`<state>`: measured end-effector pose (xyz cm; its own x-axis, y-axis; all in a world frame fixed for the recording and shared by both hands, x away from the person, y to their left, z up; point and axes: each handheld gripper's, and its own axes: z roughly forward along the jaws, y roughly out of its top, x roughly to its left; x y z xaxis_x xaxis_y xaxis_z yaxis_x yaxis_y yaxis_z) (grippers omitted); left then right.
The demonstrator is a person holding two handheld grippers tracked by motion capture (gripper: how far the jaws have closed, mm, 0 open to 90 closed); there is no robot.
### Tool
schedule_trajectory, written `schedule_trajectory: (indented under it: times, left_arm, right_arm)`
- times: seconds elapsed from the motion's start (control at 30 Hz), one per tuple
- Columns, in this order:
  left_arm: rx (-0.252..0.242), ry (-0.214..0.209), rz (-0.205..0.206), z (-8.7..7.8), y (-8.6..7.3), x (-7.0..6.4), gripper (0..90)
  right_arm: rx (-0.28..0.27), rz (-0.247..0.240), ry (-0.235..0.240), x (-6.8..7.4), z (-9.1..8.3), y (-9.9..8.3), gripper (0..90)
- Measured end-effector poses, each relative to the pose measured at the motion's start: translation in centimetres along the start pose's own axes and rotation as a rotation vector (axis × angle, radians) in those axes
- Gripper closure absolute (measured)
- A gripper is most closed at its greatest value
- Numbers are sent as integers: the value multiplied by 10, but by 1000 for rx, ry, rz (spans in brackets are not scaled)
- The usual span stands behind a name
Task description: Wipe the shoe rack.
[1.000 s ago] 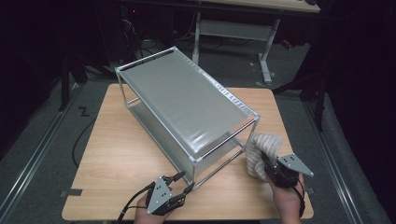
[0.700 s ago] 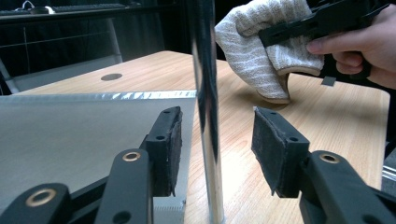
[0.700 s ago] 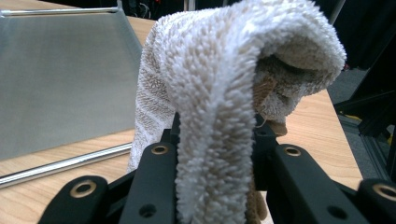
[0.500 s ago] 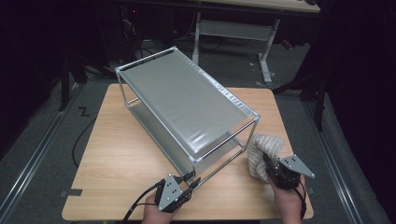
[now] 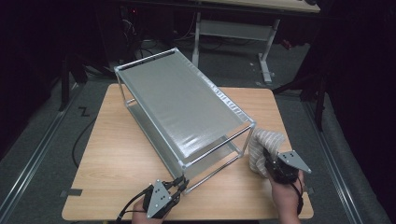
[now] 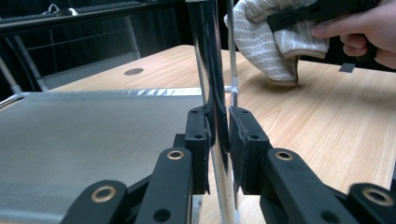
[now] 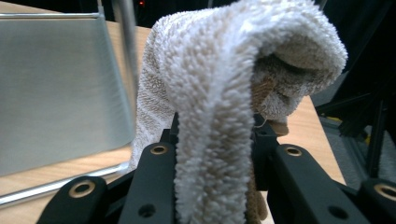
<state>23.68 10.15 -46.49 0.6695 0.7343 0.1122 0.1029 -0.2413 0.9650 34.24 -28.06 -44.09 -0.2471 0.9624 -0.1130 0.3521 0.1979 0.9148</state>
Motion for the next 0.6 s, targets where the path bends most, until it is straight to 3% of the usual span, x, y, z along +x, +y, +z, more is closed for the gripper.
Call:
schedule_trajectory:
  times: [0.07, 0.3, 0.43, 0.6]
  left_arm:
    - [5, 10, -2, -4, -1, 0, 777]
    - [0, 35, -4, -11, -1, -1, 760]
    - [-15, 30, -14, -8, 4, -1, 626]
    - [-11, 32, -19, -6, 4, 1, 639]
  right_arm:
    - [-2, -4, -10, 3, 4, 2, 699]
    - [-20, -34, 34, 17, 16, 8, 686]
    - [-63, -69, 85, 27, 15, 13, 668]
    - [-109, -33, 151, 33, 8, 19, 606]
